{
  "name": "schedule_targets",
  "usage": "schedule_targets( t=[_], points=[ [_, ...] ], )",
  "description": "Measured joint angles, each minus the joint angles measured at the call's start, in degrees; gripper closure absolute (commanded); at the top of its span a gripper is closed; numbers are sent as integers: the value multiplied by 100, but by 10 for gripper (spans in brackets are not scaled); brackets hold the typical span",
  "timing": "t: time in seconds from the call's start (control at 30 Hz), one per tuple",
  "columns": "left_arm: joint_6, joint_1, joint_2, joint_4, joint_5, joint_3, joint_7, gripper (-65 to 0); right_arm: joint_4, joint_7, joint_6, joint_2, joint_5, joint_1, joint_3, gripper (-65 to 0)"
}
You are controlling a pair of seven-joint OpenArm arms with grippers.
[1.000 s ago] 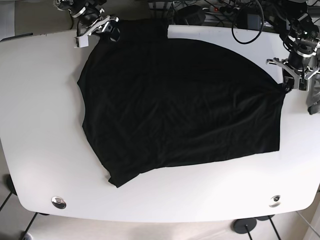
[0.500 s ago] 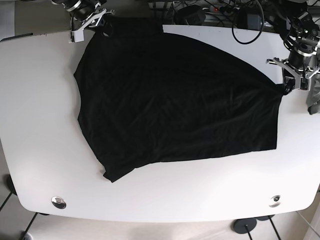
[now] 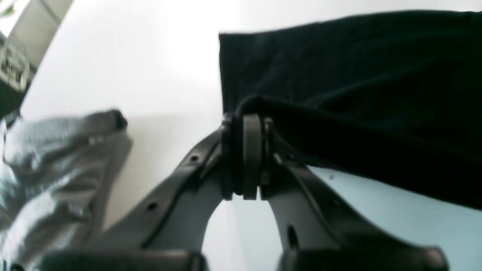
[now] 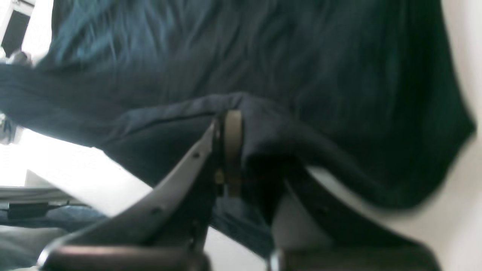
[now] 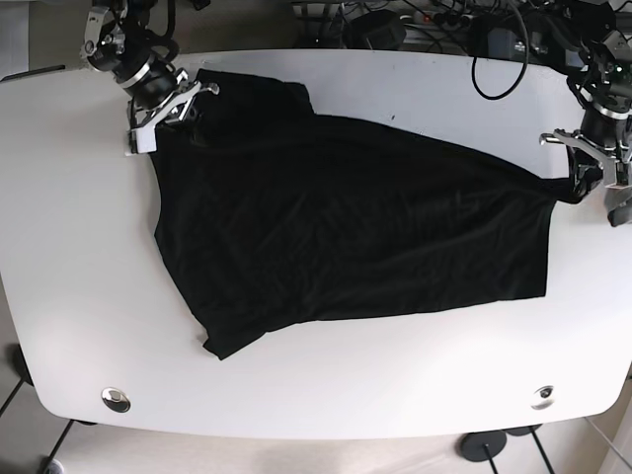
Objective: Fold the T-shirt properly
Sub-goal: 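Drag the black shirt with both grippers to smooth it flat, then release both grippers and move them to the shirt's hem edge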
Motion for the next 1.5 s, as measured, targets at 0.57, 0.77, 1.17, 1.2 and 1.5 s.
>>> schedule_targets(
  t=[0.57, 0.77, 1.17, 1.2, 1.5],
  points=[
    [15, -1700, -170, -2127, 1438, 588, -61, -108, -1528, -55, -15, 162, -925, 1482, -4, -306],
    [13, -1716, -330, -2151, 1353, 778, -74, -389, -199, -42, -13, 129, -857, 643, 0, -604],
    [2, -1259, -459, -1980, 1353, 804, -131, -304, -662, 223, 120, -249, -680, -245, -11, -604],
    [17, -1237, -417, -1980, 1353, 804, -94, -304, -710, 240, 122, -251, -675, -212, -17, -604],
    [-2, -1235, -376, -1980, 1349, 807, -81, -304, -789, 4, 33, -361, -844, -90, -417, -24]
  ],
)
